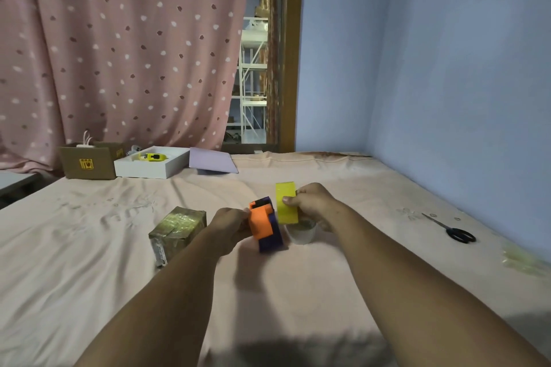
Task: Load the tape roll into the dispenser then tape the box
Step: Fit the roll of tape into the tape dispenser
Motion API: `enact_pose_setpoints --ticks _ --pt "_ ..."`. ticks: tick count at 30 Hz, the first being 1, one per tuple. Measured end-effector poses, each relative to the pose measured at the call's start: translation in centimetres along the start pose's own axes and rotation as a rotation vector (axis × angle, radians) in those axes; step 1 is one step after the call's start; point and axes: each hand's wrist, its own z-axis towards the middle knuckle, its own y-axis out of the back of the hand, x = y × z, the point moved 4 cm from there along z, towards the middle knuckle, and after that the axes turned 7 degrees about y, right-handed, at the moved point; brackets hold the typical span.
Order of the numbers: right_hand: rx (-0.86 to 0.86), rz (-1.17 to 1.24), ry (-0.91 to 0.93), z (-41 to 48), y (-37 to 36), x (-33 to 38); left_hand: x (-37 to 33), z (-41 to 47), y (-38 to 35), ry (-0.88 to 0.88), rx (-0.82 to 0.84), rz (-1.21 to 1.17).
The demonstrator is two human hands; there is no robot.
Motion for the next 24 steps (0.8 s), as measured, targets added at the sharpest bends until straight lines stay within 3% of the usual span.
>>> enact_pose_setpoints --ticks 4,10,19,24 --pt "0.051 0.125 -0.043 0.3 -1.7 -0.8 -0.3 -0.6 0.5 -0.047 0.009 -0.008" --pt "0.121 0.13 -0.031 0.7 -3.6 -2.0 -0.2 -0.8 0.6 -0.075 0.105 0.013" --pt "0.152 0.247 -0.072 0.1 -6.2 -3.6 2.0 -0.6 0.1 0.07 0.202 -0.032" --pt "0.295 0.273 -0.114 -0.4 -5.7 -4.0 2.5 -0.6 0.5 0.053 0.316 0.088"
